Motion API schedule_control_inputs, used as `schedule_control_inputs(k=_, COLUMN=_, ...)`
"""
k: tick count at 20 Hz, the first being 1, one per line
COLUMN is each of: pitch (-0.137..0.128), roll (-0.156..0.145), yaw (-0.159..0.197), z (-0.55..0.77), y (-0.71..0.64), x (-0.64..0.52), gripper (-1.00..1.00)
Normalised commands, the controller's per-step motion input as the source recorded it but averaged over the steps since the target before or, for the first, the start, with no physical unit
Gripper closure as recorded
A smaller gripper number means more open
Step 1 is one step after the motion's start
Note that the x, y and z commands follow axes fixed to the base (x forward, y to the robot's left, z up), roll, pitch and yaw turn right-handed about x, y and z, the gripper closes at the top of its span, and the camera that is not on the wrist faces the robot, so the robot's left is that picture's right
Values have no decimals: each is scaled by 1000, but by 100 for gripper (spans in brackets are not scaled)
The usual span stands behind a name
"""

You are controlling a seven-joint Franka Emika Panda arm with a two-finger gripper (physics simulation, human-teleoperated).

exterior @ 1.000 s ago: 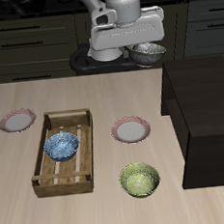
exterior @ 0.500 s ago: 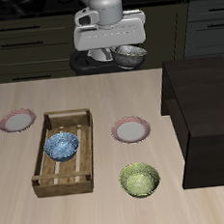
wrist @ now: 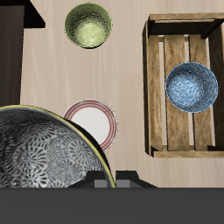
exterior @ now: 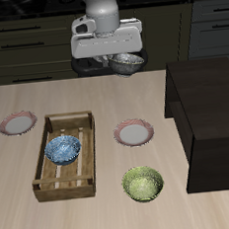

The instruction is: Place the black bowl onto the plate that is in the table center and place the green bowl onto the plate that is next to the blue bowl

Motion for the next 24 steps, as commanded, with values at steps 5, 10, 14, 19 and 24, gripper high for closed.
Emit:
schedule_control_inputs(k=5, pitch=38, roll=-4, yaw=-8, z=-264, y=37, x=170, gripper=100)
schedule_control_inputs(k=10, pitch=27, roll=12, yaw=-6, z=-248, y=122, x=82, gripper=100)
schedule_control_inputs(k=14, pitch=49, roll=23, yaw=18, z=-404, y=142, x=58, gripper=100)
schedule_control_inputs(k=19, pitch=36, roll=3, yaw=3, z=-344, y=42, x=33, gripper=100)
schedule_control_inputs(k=24, pitch=35, roll=-6, yaw=-16, z=-272, y=-33, x=47, gripper=100)
